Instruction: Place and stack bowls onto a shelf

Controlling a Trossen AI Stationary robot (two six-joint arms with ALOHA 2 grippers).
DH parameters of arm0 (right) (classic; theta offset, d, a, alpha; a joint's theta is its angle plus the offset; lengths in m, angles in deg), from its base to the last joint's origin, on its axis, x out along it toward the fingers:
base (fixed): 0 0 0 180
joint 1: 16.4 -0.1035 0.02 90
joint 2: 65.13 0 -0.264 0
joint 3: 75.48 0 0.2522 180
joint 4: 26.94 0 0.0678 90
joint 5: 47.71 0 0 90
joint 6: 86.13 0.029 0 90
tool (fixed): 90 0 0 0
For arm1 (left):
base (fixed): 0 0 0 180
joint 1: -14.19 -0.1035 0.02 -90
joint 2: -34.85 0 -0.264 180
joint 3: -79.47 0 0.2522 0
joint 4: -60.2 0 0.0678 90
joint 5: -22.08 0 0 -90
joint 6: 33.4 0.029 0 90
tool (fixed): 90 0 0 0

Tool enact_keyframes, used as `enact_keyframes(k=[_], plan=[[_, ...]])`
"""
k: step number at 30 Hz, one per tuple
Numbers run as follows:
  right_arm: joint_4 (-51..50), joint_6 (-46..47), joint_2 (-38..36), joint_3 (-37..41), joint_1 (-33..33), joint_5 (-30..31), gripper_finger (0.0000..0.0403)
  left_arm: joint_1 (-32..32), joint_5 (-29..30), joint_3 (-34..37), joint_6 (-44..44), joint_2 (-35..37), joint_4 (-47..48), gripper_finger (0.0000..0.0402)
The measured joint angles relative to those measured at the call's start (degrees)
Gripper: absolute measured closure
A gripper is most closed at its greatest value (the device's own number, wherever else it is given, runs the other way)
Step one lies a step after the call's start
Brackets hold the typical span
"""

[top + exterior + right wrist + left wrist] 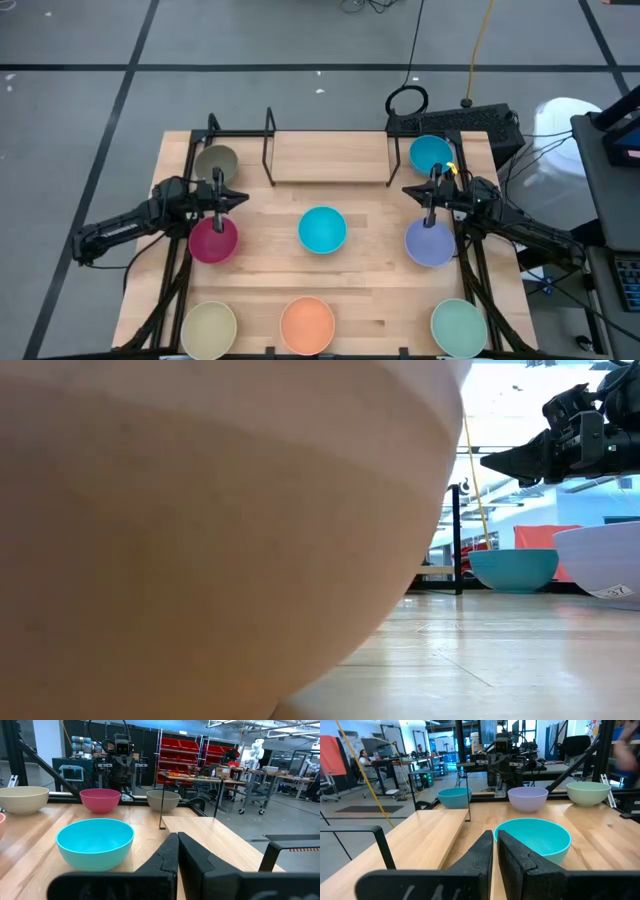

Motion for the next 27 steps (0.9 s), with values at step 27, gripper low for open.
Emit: enact_keyframes(k=[27], plan=[[0.9,0.0,0.0,0.0,0.0,-0.1,0.0401,0.0,0.0,0.0,0.0,0.0,0.0,0.0369]])
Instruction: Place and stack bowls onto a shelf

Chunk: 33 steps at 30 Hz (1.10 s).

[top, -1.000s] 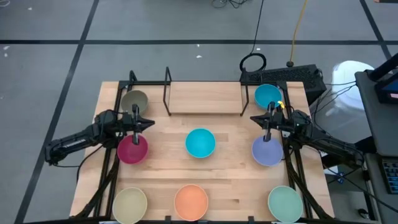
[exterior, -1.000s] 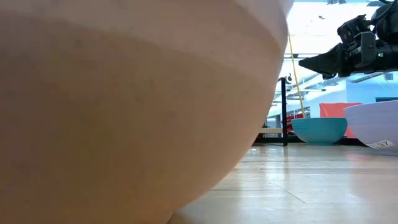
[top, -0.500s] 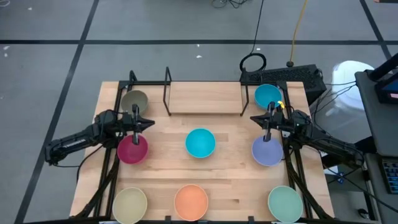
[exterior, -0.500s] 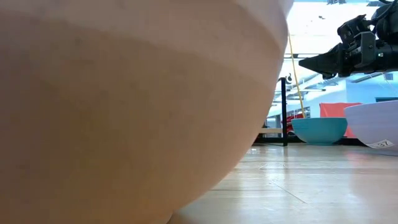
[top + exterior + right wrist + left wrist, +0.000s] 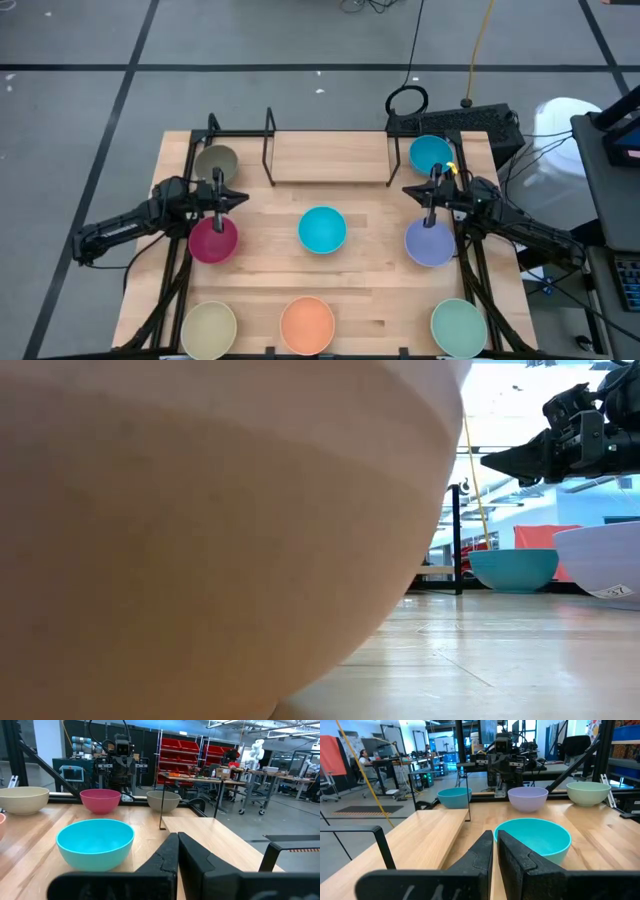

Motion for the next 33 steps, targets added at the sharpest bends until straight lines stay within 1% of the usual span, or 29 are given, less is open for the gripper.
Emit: enact_keyframes(k=[8,13,19,25,28,30,33], plan=[[1.1,0.4,0.0,0.0,0.0,0.0,0.0401,0.0,0.0,0.0,0.0,0.0,0.0,0.0369],[1.4,6.6,0.0,0.0,0.0,0.0,0.0401,0.0,0.0,0.0,0.0,0.0,0.0,0.0369],[1.7,17.7,0.0,0.0,0.0,0.4,0.0401,0.0,0.0,0.0,0.0,0.0,0.0,0.0369],[2.0,23.3,0.0,0.0,0.0,0.7,0.0401,0.0,0.0,0.0,0.0,0.0,0.0,0.0369],[3.7,24.0,0.0,0.0,0.0,0.5,0.0401,0.0,0.0,0.0,0.4,0.0,0.0,0.0369],[5.0,24.0,0.0,0.0,0.0,0.3,0.0401,0.0,0.0,0.0,2.5,0.0,0.0,0.0369],[7.1,21.8,0.0,0.0,0.0,0.4,0.0401,0.0,0.0,0.0,3.6,0.0,0.0,0.0369]])
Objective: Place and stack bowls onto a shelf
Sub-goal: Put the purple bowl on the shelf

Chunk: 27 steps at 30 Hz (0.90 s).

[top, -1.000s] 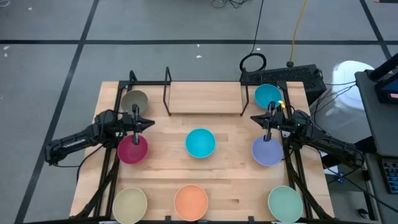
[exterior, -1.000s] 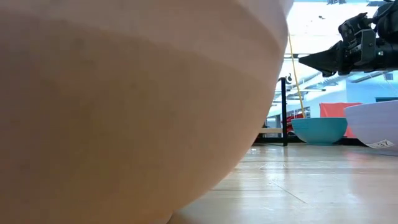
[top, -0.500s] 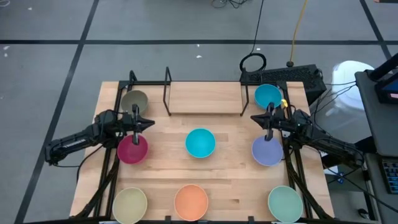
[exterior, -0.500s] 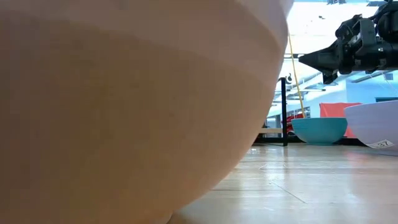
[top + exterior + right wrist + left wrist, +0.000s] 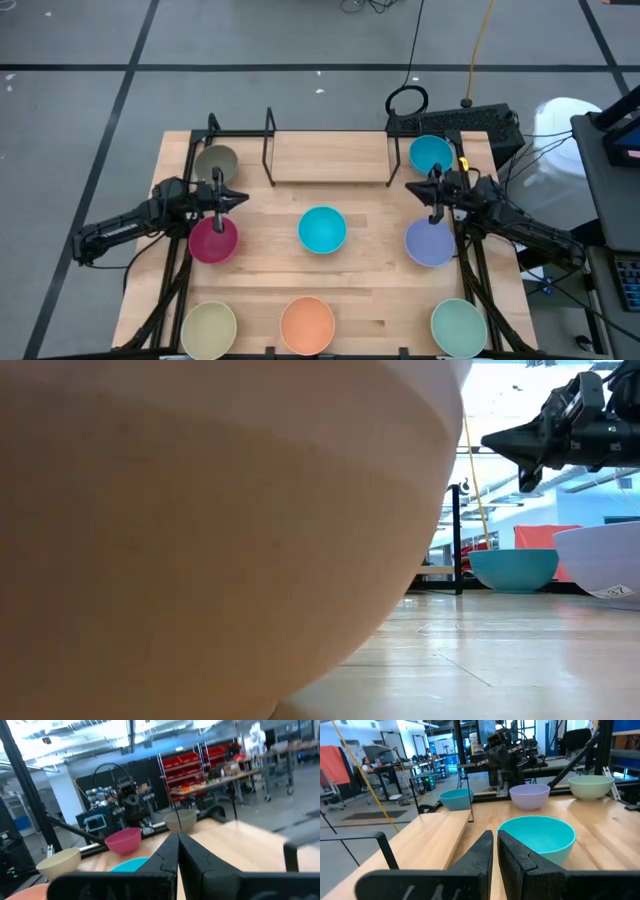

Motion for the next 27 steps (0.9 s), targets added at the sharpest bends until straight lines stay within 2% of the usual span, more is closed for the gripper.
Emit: enact_keyframes(k=[9,12,19,27], plan=[[-1.2,-9.5,0.1,-0.4,0.0,5.9,0.0401,0.0,0.0,0.0,-0.1,0.0,-0.2,0.0369],[-7.7,-11.2,0.4,-2.7,0.0,8.0,0.0401,0.0,0.0,0.0,0.2,0.0,-1.0,0.0369],[-25.9,-17.1,4.7,-16.3,0.0,12.7,0.0401,0.0,0.0,0.0,0.1,0.0,-1.1,0.0369],[-35.8,-11.4,12.1,-29.4,0.0,16.3,0.0401,0.0,0.1,0.0,0.0,0.0,-0.6,0.0369]])
